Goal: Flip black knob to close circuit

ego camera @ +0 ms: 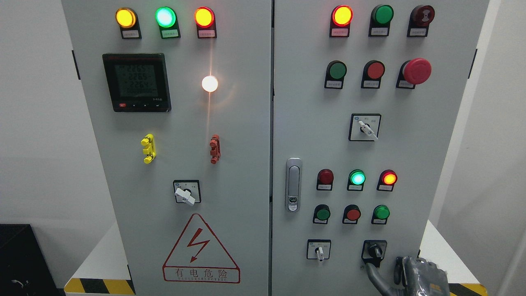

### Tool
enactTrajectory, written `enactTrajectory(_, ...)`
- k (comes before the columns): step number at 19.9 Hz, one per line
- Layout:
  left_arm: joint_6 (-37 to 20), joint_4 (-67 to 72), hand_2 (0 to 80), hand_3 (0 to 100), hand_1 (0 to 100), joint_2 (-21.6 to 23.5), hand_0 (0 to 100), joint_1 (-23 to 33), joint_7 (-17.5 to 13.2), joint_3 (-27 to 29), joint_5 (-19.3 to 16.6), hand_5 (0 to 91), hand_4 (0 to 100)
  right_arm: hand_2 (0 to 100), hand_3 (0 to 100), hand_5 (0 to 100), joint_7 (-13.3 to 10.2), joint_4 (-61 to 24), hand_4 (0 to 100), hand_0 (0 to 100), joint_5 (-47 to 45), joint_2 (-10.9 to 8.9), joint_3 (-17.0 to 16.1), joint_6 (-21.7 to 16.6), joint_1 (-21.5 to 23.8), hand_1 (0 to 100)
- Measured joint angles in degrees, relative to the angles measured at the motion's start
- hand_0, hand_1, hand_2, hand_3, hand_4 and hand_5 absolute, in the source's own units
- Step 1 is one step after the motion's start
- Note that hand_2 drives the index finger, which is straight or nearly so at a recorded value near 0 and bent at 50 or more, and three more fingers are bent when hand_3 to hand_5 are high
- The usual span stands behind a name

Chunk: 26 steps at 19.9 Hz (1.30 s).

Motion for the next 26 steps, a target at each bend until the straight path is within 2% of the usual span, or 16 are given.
enactTrajectory(6,0.0,0.0,0.0,0,56,0.0,12,0.0,0.0,0.0,0.0,0.0,0,82,100,100,0.08,-2.84,97,0,-2.8,0.11,0.69,-0.06,3.17,0)
enactTrajectory(8,0.0,0.0,0.0,0,56,0.0,12,0.0,0.0,0.0,0.0,0.0,0,77,100,99,0.19,-4.18,94,0,-4.65,0.21,0.9,-0.07,4.7,0)
enactTrajectory(11,0.0,0.0,0.0,0,56,0.0,12,0.0,0.0,0.0,0.0,0.0,0,70,100,92,-0.1,-6.31,90,0,-8.58,0.38,1.46,-0.07,7.49,2)
enactTrajectory(13,0.0,0.0,0.0,0,56,0.0,12,0.0,0.0,0.0,0.0,0.0,0,66,97,85,-0.99,-7.68,87,0,-11.86,0.49,1.81,-0.04,9.07,3)
enactTrajectory(16,0.0,0.0,0.0,0,56,0.0,12,0.0,0.0,0.0,0.0,0.0,0,57,85,73,-2.07,-9.65,80,0,-18.57,0.72,2.52,-0.15,11.19,4)
enactTrajectory(18,0.0,0.0,0.0,0,56,0.0,12,0.0,0.0,0.0,0.0,0.0,0,51,80,64,-3.04,-10.78,73,0,-23.4,0.9,2.91,-1.6,12.6,4)
enactTrajectory(22,0.0,0.0,0.0,0,56,0.0,12,0.0,0.0,0.0,0.0,0.0,0,43,67,55,-4.27,-12.87,65,0,-32.01,1.39,3.52,-3.7,15.28,5)
enactTrajectory(26,0.0,0.0,0.0,0,56,0.0,12,0.0,0.0,0.0,0.0,0.0,0,28,43,36,-4.65,-15.23,39,0,-41.9,1.9,4.54,-4.7,18.37,4)
